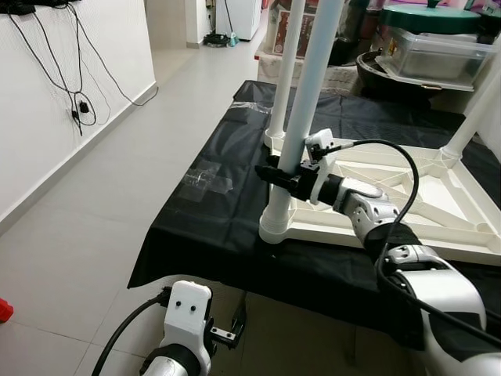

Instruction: Building children table

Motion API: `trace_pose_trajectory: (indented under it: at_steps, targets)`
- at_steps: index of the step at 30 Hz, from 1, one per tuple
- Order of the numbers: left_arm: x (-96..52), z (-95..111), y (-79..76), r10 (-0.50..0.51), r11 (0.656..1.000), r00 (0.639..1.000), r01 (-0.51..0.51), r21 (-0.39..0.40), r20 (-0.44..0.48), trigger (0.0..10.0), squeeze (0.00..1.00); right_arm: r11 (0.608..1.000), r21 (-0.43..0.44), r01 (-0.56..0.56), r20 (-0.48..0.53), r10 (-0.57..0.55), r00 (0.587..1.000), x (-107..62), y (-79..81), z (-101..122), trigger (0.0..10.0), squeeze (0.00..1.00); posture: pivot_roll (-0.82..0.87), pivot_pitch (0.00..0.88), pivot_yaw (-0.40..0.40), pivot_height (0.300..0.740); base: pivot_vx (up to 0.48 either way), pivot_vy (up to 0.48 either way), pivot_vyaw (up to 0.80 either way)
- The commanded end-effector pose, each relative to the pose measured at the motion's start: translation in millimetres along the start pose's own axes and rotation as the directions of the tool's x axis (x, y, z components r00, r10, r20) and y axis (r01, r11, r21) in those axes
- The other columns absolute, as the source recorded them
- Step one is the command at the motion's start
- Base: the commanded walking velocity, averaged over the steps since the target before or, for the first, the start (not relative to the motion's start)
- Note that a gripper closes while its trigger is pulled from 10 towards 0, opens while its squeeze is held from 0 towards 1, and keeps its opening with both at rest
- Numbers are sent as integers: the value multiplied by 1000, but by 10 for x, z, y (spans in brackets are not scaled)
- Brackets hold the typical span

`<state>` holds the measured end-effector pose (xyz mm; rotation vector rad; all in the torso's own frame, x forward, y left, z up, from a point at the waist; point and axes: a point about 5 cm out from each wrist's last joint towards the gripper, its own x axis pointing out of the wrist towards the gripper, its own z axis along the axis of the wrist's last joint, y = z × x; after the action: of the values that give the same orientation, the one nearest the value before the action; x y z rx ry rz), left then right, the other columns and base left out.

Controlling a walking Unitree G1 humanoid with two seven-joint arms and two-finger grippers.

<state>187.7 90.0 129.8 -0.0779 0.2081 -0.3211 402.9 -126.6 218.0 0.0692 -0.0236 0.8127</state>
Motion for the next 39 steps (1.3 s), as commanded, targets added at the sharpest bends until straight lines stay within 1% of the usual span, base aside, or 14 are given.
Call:
trace_pose_trajectory:
  at_steps: [1,3,5,10,18,21,22,23,25,26,30,31,33,39]
  targets:
    - [16,-54,13,3,1000,1000,-3,-11,-28,10000,0,982,-4,190,-71,-190,979,-38,-72,-198,0,0,80,96,-94,740,0,0,0]
    - [16,-54,13,3,1000,1000,-3,-11,-28,10000,0,982,-4,190,-71,-190,979,-38,-72,-198,0,0,80,96,-94,740,0,0,0]
    - [82,-67,53,2,1000,1000,-2,-1,-27,10000,0,806,-80,586,-35,-590,807,-178,-257,-249,0,0,61,62,-74,740,0,0,0]
    - [166,-90,106,-1,1000,1000,1,11,-31,10000,0,520,-64,852,12,-853,521,-328,-208,-365,0,0,61,24,-70,740,0,0,0]
    - [221,-121,132,0,999,999,1,32,-34,10000,0,373,87,924,-27,-926,377,-126,229,-411,0,0,78,0,-78,740,0,0,0]
    - [231,-130,134,0,999,999,1,33,-35,10000,0,367,104,924,-39,-927,373,-56,325,-427,0,0,78,0,-79,740,0,0,0]
    - [241,-140,134,0,999,999,1,33,-36,10000,0,418,103,902,-34,-905,424,36,415,-437,10000,0,70,0,-75,740,0,0,0]
    - [241,-140,134,0,999,999,1,33,-36,10000,0,418,103,902,-34,-905,424,36,415,-437,10000,0,70,0,-75,740,0,0,0]
    - [250,-149,132,-3,999,999,4,32,-37,10000,0,509,113,853,-19,-857,514,130,491,-439,10000,498,68,0,-77,740,0,0,0]
    - [263,-161,128,-7,1000,999,8,29,-36,10000,0,583,123,803,15,-810,586,173,558,-419,10000,1000,63,0,-77,740,0,0,0]
    - [281,-180,121,-11,1000,999,12,29,-34,10000,0,652,123,749,67,-758,649,168,583,-390,10000,1000,60,0,-80,740,0,0,0]
    - [290,-190,121,-12,999,999,13,30,-35,10000,0,668,107,736,97,-744,661,120,514,-366,10000,227,58,0,-79,740,0,0,0]
    - [300,-197,121,-13,999,999,14,29,-35,10000,0,691,76,719,114,-723,682,62,419,-335,10000,0,51,0,-80,740,0,0,0]
    - [335,-200,121,-18,999,999,18,26,-31,10000,0,831,76,551,113,-556,823,-42,153,-249,10000,0,46,0,-77,740,0,0,0]
